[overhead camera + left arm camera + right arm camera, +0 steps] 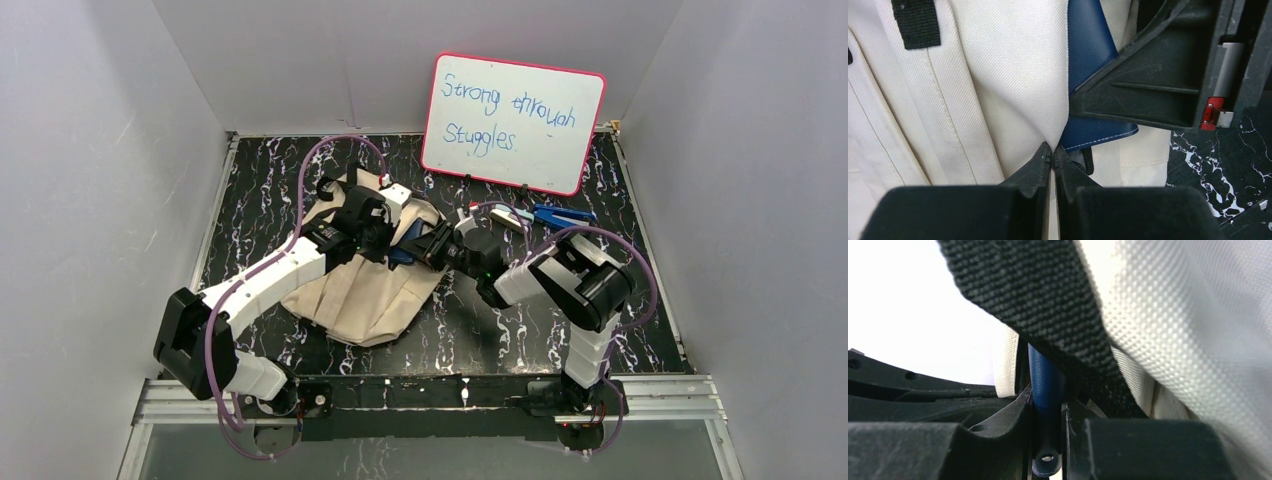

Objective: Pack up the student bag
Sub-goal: Place the personal item in the student bag.

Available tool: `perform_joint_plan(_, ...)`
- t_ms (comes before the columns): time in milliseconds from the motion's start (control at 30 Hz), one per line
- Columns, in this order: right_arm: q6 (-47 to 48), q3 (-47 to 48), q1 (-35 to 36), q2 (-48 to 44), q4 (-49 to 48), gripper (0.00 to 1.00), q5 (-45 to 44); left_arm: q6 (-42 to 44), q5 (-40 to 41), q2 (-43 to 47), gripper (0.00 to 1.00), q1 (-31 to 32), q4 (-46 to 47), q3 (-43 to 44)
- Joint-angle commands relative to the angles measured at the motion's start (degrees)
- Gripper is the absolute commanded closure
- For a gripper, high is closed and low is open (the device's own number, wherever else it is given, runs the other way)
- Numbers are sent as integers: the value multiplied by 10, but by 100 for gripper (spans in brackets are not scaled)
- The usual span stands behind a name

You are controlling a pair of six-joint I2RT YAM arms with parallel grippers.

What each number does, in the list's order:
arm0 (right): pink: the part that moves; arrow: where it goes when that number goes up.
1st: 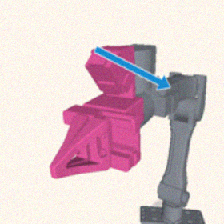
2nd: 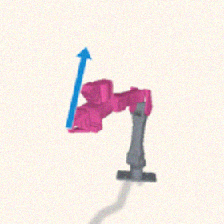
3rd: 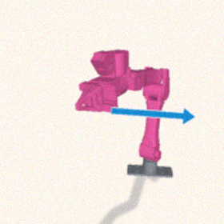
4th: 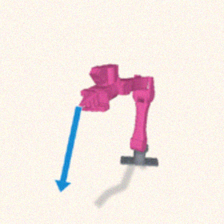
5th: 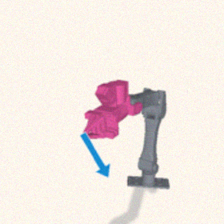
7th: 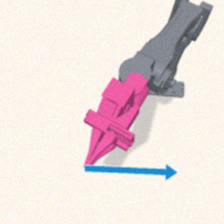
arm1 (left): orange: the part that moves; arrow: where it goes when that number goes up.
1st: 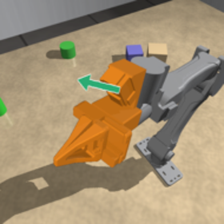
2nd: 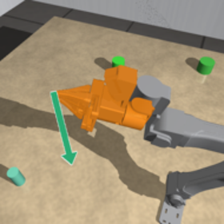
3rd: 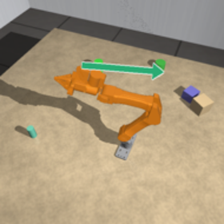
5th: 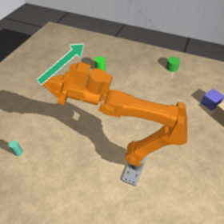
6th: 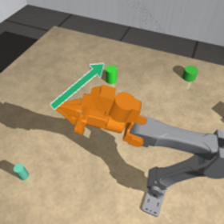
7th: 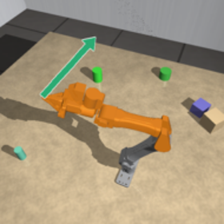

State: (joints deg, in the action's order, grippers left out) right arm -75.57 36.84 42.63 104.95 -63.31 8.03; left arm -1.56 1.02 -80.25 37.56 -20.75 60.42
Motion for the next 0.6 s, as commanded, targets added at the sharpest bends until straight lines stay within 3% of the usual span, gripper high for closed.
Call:
perform_joint_plan(0, 14, 43, -14, 15, -86, 100, -13, 0, -43, 48, 100, 10, -27, 9)
perform_joint_plan(167, 46, 63, -18, 32, -78, 100, -4, -3, -73, 57, 100, 10, -42, 12)
perform_joint_plan(567, 37, 160, -10, 152, -137, 100, 139, 3, -121, 50, 100, 10, -20, 13)
